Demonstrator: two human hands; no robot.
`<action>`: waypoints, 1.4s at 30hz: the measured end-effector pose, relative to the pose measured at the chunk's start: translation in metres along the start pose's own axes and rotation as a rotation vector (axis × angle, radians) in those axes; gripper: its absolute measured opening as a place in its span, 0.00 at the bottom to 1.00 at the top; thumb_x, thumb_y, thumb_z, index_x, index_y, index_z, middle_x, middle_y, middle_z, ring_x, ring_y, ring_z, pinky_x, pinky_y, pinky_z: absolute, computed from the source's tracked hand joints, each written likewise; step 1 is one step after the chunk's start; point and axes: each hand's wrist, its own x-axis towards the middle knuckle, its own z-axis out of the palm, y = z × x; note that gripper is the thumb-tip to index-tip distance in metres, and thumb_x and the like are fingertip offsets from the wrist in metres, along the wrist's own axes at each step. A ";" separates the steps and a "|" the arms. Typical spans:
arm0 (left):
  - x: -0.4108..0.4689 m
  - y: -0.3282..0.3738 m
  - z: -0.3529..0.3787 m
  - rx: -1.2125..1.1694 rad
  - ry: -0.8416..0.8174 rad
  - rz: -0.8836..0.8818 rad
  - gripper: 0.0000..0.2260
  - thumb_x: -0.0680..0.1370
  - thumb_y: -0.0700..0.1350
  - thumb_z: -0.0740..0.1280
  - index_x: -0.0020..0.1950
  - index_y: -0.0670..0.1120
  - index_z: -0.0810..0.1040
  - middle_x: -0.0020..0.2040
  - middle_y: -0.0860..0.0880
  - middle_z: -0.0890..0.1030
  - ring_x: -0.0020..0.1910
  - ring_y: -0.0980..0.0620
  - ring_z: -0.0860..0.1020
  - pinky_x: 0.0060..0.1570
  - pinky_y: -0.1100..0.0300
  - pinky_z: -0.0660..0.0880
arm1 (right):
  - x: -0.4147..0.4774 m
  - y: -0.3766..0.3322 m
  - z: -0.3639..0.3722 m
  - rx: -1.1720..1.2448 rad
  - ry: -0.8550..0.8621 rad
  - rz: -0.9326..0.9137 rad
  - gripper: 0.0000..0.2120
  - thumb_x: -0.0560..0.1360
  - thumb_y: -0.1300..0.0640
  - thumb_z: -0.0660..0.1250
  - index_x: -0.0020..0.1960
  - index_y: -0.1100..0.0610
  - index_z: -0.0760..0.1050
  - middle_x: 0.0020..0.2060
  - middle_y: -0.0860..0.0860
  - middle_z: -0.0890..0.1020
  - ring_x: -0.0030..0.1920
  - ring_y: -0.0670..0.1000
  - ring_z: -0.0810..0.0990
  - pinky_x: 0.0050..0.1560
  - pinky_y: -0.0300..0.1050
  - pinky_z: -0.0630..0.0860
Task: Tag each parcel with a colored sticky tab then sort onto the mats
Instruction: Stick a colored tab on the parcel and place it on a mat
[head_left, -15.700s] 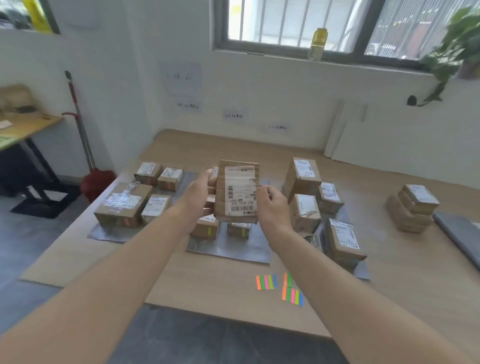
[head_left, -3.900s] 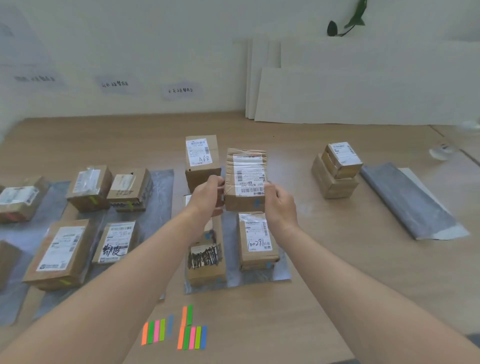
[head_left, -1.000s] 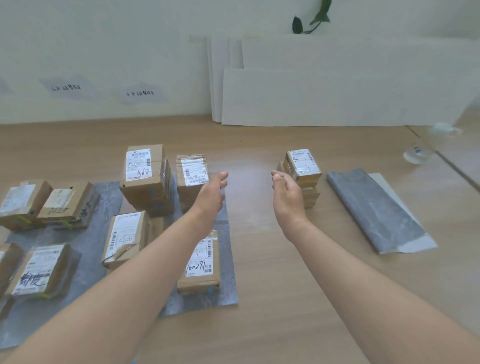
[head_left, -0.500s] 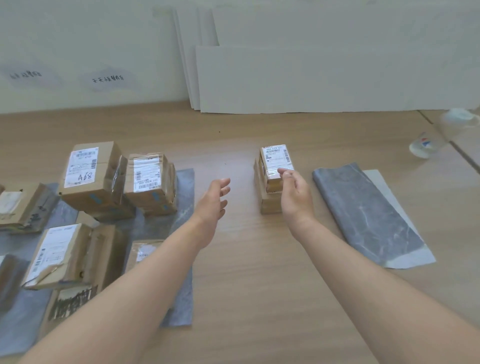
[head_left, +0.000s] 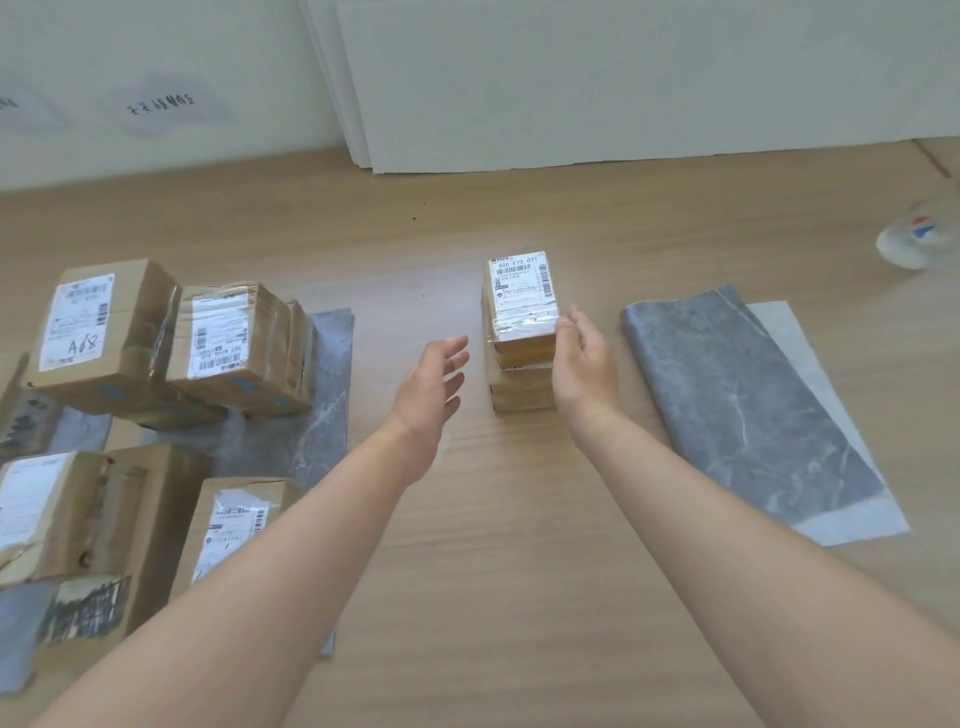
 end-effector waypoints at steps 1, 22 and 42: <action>0.003 0.000 0.002 -0.008 -0.003 -0.003 0.20 0.82 0.55 0.55 0.72 0.53 0.74 0.72 0.52 0.73 0.72 0.51 0.70 0.73 0.51 0.64 | 0.002 0.002 -0.001 0.003 -0.022 0.009 0.20 0.85 0.51 0.56 0.76 0.54 0.71 0.66 0.43 0.75 0.66 0.42 0.71 0.64 0.34 0.62; 0.001 0.010 0.018 -0.160 -0.038 0.012 0.20 0.82 0.56 0.56 0.61 0.46 0.81 0.63 0.50 0.81 0.64 0.48 0.77 0.72 0.52 0.67 | -0.021 -0.001 0.002 0.083 -0.042 0.057 0.28 0.70 0.35 0.55 0.60 0.48 0.80 0.53 0.44 0.86 0.56 0.47 0.83 0.63 0.55 0.77; -0.123 0.028 -0.103 -0.233 -0.095 0.154 0.19 0.82 0.57 0.57 0.61 0.47 0.81 0.59 0.50 0.83 0.62 0.48 0.79 0.67 0.54 0.71 | -0.169 -0.080 0.046 0.009 -0.014 -0.196 0.10 0.83 0.50 0.57 0.50 0.40 0.76 0.57 0.45 0.82 0.58 0.45 0.78 0.52 0.35 0.70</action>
